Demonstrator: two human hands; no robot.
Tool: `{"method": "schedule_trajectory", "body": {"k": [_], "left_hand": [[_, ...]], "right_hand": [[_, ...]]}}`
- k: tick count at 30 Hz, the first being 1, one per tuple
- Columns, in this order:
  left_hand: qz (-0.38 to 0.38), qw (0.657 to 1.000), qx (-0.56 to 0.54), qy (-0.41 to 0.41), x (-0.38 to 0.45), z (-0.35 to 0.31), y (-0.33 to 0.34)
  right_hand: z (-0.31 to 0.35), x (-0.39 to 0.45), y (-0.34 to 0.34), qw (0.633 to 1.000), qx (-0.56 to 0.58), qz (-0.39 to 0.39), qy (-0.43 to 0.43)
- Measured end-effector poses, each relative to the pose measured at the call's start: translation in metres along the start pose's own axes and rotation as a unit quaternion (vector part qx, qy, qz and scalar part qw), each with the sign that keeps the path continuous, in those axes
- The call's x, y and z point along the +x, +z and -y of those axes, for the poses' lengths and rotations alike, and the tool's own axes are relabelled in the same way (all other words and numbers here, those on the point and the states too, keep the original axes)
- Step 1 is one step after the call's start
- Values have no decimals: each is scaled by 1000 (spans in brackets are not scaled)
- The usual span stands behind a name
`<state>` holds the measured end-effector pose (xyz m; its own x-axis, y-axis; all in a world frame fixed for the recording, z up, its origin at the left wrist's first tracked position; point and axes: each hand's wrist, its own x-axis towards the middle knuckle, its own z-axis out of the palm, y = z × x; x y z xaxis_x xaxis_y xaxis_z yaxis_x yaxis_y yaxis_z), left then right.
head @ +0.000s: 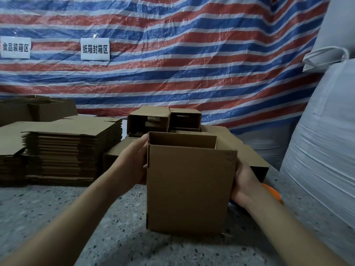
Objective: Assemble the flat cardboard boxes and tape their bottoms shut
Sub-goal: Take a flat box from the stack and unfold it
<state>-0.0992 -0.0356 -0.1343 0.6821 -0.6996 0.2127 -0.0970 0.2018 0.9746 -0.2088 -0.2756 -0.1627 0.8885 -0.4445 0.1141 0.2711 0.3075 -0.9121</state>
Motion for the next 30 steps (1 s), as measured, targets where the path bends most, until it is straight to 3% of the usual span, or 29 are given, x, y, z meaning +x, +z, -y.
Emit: {"method": "schedule_trajectory", "body": {"k": [5, 11, 20, 27, 30], "left_hand": [[-63, 998, -12, 29, 0, 17, 11], [-90, 995, -51, -5, 0, 16, 13], [-98, 991, -89, -23, 2, 20, 16], [-58, 994, -88, -28, -3, 26, 12], [-91, 990, -107, -17, -1, 23, 14]], "right_hand": [[-3, -1, 4, 1000, -5, -5, 1], [-6, -7, 14, 999, -29, -12, -13], [-7, -3, 10, 997, 18, -62, 44], [-15, 0, 10, 994, 37, -94, 39], [-14, -1, 11, 994, 52, -90, 35]]}}
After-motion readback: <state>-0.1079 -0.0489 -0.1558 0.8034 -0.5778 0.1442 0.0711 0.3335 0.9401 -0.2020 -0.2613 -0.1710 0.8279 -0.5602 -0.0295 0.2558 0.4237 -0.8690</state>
